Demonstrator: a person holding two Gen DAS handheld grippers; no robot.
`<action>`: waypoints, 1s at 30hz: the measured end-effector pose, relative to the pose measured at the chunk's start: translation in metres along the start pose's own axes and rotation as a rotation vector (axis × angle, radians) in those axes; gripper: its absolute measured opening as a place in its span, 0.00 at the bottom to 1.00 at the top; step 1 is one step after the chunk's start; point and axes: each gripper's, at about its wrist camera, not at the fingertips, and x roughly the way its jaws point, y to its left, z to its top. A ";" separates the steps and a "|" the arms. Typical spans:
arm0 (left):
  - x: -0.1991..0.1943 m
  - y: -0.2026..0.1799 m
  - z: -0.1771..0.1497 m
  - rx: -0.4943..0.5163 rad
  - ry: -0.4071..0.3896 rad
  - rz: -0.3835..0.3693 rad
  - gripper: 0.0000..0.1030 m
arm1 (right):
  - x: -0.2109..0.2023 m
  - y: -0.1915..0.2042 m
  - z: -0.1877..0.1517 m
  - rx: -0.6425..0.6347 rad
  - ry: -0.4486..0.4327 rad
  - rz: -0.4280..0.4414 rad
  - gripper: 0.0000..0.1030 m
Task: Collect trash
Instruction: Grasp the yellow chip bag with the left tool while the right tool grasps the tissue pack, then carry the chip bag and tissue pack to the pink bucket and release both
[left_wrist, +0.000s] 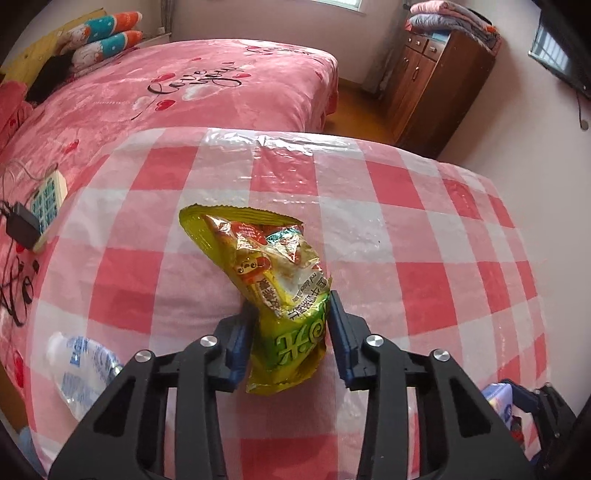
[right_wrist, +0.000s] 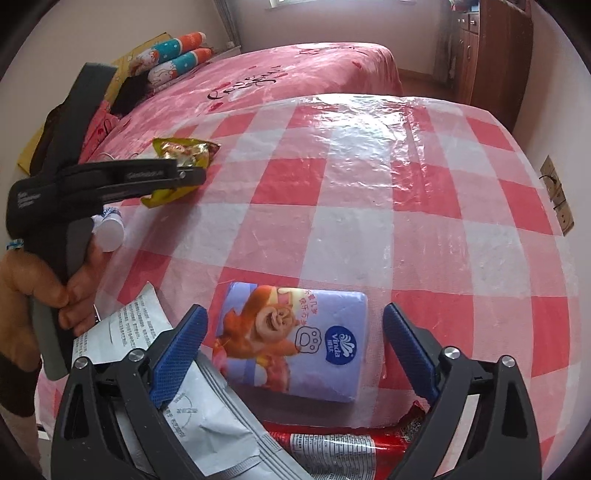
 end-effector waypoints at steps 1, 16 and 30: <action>-0.002 0.002 -0.002 -0.004 -0.001 -0.006 0.37 | -0.001 0.001 -0.001 -0.012 -0.007 -0.014 0.73; -0.073 0.016 -0.053 -0.041 -0.096 -0.125 0.35 | -0.045 -0.011 -0.030 0.030 -0.169 -0.048 0.69; -0.143 0.044 -0.139 -0.099 -0.154 -0.179 0.35 | -0.097 -0.015 -0.059 0.095 -0.280 -0.036 0.69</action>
